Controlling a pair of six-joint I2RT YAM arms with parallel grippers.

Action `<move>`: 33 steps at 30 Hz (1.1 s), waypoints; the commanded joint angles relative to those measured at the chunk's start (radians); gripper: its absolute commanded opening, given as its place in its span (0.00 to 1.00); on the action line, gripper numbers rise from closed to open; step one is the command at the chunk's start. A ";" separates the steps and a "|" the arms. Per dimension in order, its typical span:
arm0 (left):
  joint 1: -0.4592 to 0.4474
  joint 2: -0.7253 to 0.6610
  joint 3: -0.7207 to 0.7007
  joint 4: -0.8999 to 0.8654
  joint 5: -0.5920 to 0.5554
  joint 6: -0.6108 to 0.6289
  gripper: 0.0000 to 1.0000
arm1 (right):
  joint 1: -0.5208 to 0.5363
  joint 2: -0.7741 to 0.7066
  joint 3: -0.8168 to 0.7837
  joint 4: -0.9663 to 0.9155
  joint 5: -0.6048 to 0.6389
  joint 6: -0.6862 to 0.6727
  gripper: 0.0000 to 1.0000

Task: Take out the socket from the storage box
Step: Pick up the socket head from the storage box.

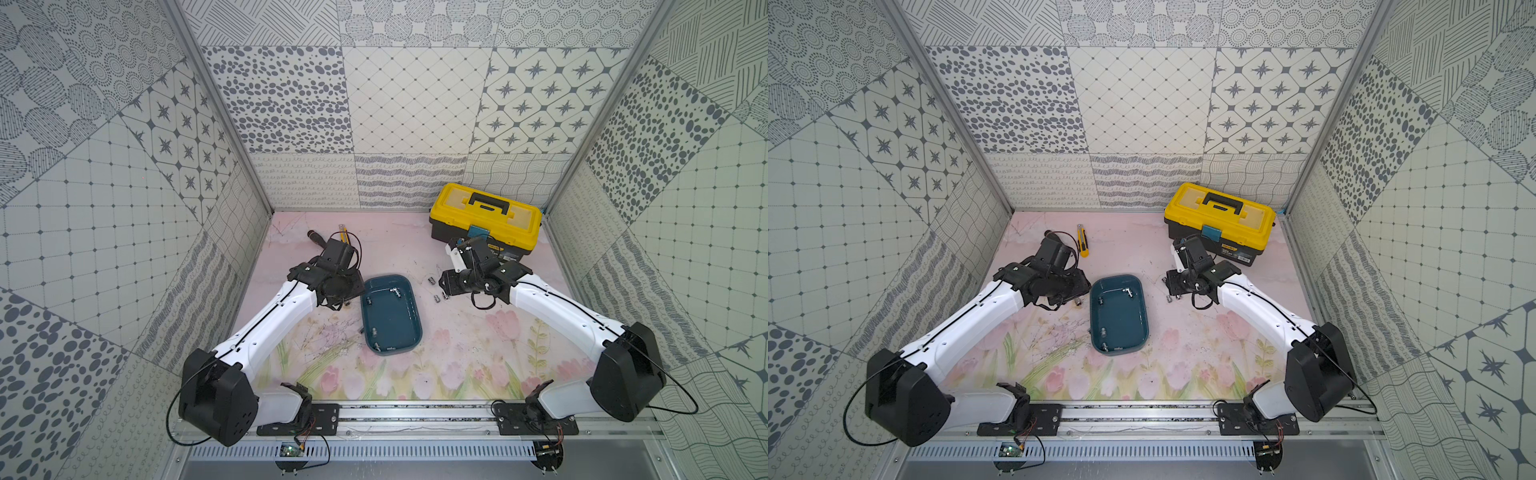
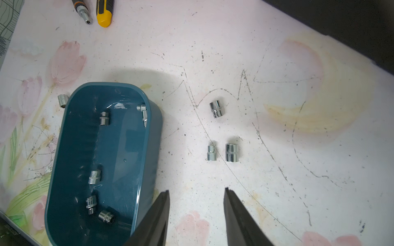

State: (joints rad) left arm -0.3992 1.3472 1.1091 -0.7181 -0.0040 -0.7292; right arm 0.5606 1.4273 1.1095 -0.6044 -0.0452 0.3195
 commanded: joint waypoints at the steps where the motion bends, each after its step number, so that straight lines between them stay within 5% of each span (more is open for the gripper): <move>1: -0.107 0.058 0.013 0.058 -0.010 -0.061 0.54 | -0.013 -0.046 -0.040 0.044 -0.021 0.024 0.47; 11: -0.261 0.306 0.067 0.234 -0.070 -0.143 0.52 | -0.034 -0.084 -0.097 0.064 -0.046 0.041 0.48; 33: -0.277 0.539 0.103 0.430 -0.260 -0.257 0.52 | -0.051 -0.093 -0.138 0.106 -0.080 0.056 0.48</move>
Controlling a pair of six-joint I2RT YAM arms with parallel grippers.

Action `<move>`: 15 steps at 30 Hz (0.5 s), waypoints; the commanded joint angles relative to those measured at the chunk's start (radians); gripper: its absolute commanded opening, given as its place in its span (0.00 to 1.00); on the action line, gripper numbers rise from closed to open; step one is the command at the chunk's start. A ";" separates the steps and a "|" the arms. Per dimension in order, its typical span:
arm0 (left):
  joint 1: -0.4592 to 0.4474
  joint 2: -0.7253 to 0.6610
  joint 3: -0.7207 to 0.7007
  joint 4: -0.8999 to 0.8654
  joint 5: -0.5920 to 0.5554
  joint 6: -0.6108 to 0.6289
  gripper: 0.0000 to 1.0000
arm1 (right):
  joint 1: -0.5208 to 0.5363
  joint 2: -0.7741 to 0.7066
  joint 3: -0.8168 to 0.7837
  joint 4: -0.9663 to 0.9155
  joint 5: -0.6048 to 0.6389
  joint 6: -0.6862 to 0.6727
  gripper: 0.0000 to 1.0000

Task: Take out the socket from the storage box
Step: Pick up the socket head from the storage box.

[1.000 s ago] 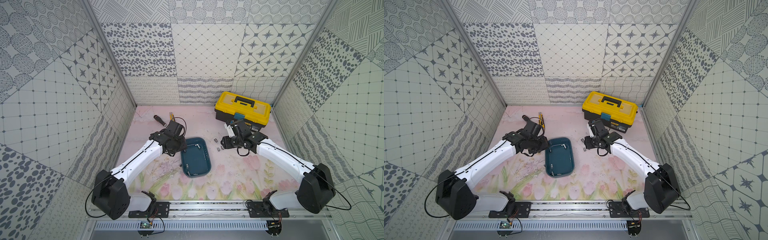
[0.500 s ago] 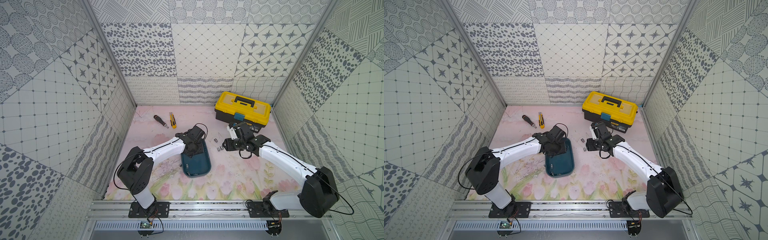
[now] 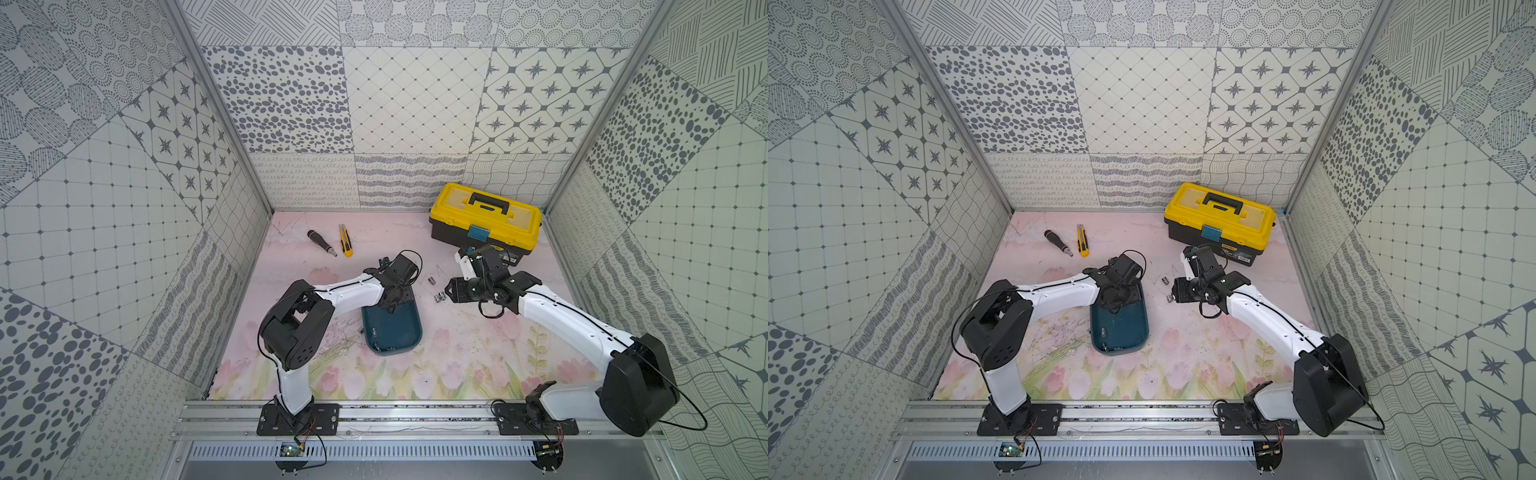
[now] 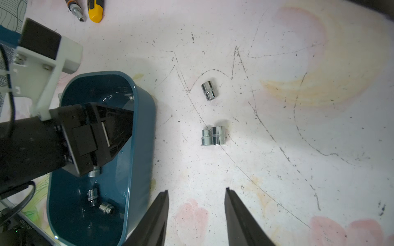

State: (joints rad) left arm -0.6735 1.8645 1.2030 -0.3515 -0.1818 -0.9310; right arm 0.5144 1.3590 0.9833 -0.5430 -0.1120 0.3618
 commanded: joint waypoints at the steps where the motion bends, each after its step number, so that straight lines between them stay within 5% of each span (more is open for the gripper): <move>1: -0.004 0.025 0.006 0.070 -0.086 -0.062 0.52 | -0.005 -0.025 -0.013 0.048 -0.016 0.016 0.48; 15: -0.003 0.063 0.015 0.070 -0.152 -0.089 0.52 | -0.006 -0.021 -0.026 0.070 -0.032 0.023 0.48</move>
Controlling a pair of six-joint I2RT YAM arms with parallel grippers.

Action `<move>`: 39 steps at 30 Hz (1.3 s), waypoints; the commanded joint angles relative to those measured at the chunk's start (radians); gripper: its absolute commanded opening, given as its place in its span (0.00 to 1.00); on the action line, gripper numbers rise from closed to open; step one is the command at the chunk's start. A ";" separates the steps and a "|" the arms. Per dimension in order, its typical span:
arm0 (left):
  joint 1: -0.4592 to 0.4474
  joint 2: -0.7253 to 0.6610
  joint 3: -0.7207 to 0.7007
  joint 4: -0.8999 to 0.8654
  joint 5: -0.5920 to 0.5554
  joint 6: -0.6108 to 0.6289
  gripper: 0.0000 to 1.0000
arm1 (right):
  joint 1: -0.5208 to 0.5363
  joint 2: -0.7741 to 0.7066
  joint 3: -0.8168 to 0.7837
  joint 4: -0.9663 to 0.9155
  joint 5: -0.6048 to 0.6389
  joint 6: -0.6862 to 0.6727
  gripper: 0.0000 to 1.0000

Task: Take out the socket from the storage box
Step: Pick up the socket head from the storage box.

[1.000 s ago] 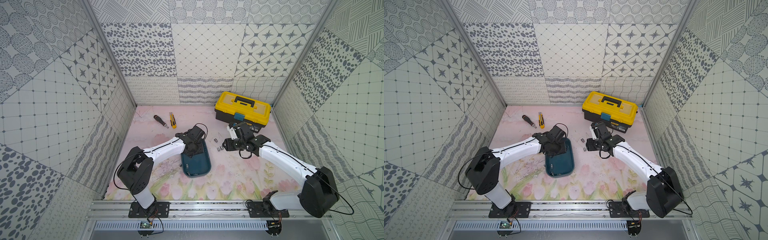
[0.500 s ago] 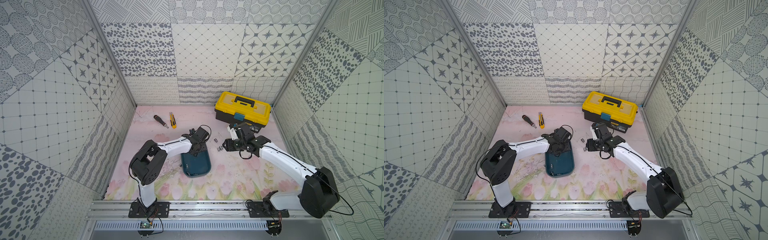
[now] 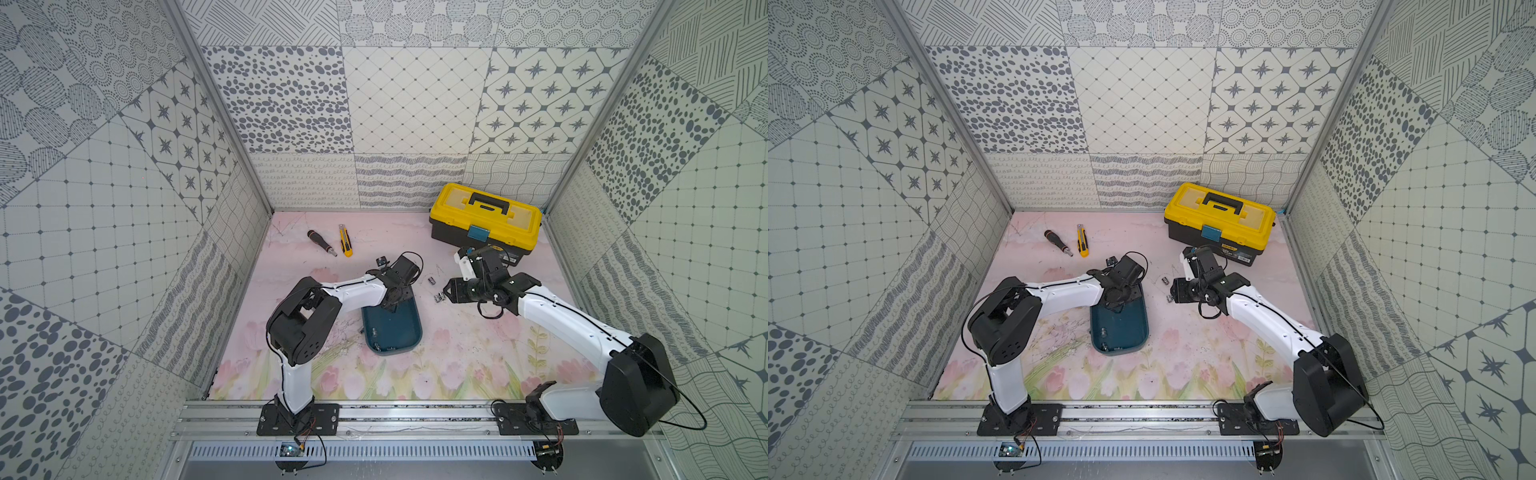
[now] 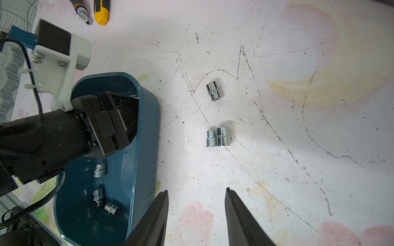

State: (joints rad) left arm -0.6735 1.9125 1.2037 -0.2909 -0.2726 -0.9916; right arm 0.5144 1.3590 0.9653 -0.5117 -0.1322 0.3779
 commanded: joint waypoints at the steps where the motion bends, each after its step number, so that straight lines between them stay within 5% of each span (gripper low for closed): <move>1: 0.001 0.017 0.014 0.007 -0.065 -0.031 0.52 | -0.006 -0.021 -0.009 0.039 -0.011 0.007 0.48; 39: 0.017 0.077 0.118 -0.276 0.000 0.102 0.21 | -0.016 -0.034 -0.018 0.048 -0.017 0.006 0.49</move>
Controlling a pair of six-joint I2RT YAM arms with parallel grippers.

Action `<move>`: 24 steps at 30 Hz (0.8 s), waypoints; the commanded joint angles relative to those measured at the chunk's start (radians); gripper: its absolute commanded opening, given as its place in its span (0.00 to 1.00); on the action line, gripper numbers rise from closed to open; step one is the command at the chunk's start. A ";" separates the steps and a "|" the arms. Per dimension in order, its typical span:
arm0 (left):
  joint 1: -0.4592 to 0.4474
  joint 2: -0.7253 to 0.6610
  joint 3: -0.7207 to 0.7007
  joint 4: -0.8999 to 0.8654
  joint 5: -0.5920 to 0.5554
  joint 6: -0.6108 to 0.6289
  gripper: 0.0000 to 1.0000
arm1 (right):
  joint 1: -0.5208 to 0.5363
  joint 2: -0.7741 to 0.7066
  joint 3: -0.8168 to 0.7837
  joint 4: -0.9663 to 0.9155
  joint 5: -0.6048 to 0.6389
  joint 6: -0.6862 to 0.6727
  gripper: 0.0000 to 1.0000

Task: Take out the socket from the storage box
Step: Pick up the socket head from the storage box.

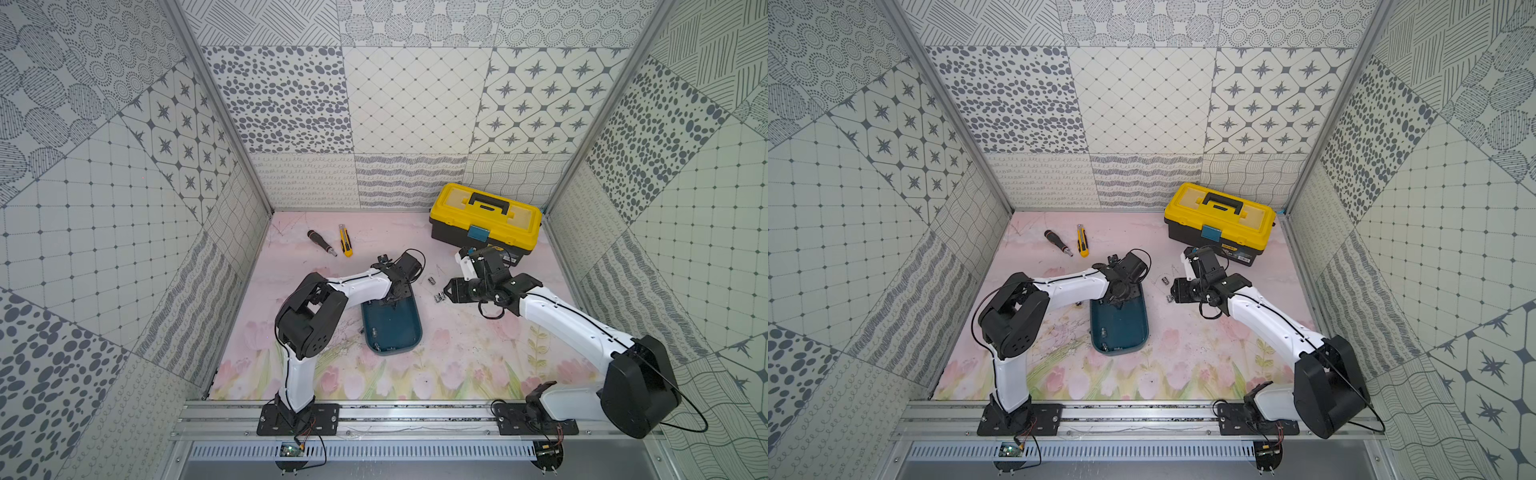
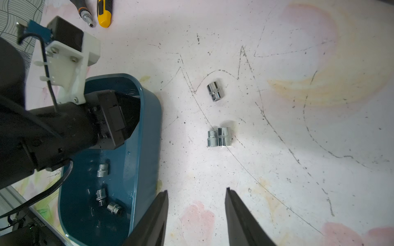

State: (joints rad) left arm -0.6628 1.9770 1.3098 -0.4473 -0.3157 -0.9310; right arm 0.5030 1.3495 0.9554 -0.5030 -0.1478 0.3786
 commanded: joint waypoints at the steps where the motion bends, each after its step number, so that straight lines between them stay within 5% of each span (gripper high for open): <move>1: 0.006 0.011 0.014 -0.120 0.044 0.046 0.19 | -0.005 -0.024 -0.009 0.040 0.000 0.006 0.48; 24: 0.042 -0.285 -0.099 -0.138 0.134 0.153 0.14 | -0.010 -0.027 -0.025 0.062 -0.015 0.019 0.48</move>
State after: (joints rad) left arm -0.6327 1.7164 1.2209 -0.5472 -0.2283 -0.8333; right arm 0.4969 1.3468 0.9440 -0.4889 -0.1509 0.3862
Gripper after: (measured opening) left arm 0.262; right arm 0.484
